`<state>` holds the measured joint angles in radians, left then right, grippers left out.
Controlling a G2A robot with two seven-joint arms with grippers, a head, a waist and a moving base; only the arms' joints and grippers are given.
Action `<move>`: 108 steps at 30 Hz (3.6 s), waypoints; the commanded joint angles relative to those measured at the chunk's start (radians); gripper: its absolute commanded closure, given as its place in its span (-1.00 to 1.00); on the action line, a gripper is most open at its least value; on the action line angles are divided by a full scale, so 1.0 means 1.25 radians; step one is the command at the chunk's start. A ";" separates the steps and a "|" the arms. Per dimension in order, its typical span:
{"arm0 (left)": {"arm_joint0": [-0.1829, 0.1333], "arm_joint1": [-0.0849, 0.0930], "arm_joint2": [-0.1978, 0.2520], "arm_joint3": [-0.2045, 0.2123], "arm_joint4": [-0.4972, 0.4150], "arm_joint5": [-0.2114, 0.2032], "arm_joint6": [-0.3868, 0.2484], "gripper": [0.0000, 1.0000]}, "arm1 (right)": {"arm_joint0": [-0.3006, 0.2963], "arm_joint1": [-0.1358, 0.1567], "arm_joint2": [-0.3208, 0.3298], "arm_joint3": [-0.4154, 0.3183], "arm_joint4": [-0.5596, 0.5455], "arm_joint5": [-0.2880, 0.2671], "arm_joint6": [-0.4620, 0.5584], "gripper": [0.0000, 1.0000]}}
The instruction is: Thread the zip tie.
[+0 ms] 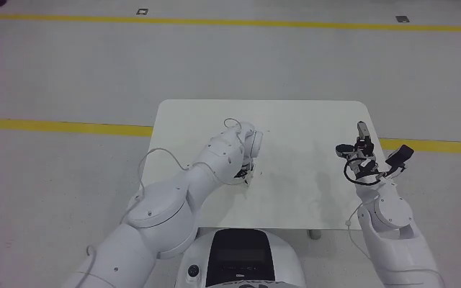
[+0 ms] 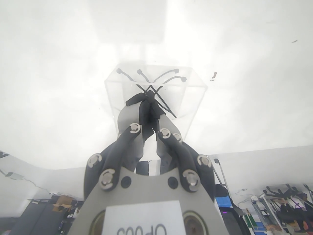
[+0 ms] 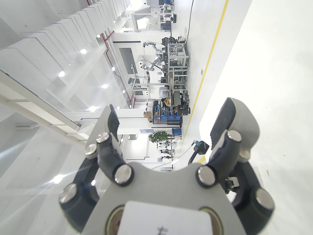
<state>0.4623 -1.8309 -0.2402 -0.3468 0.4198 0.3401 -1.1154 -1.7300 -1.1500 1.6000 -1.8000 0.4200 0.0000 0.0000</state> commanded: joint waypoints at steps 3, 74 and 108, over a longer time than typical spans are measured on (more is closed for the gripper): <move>-0.003 0.004 -0.001 -0.011 0.005 0.000 -0.010 1.00 | 0.000 0.000 0.000 0.000 0.000 0.000 0.000 -1.00; 0.336 0.475 -0.565 -0.745 0.180 -0.488 0.197 1.00 | 0.000 0.000 0.000 0.000 0.000 0.000 0.000 -1.00; 0.272 0.594 -0.480 -0.816 0.179 -0.544 0.260 1.00 | 0.000 0.000 0.000 0.000 0.000 0.000 0.000 -1.00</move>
<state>0.8133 -1.1031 -0.8664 -1.3693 0.6441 -0.3400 -0.8141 -1.7300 -1.1500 1.6000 -1.8000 0.4200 0.0000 0.0000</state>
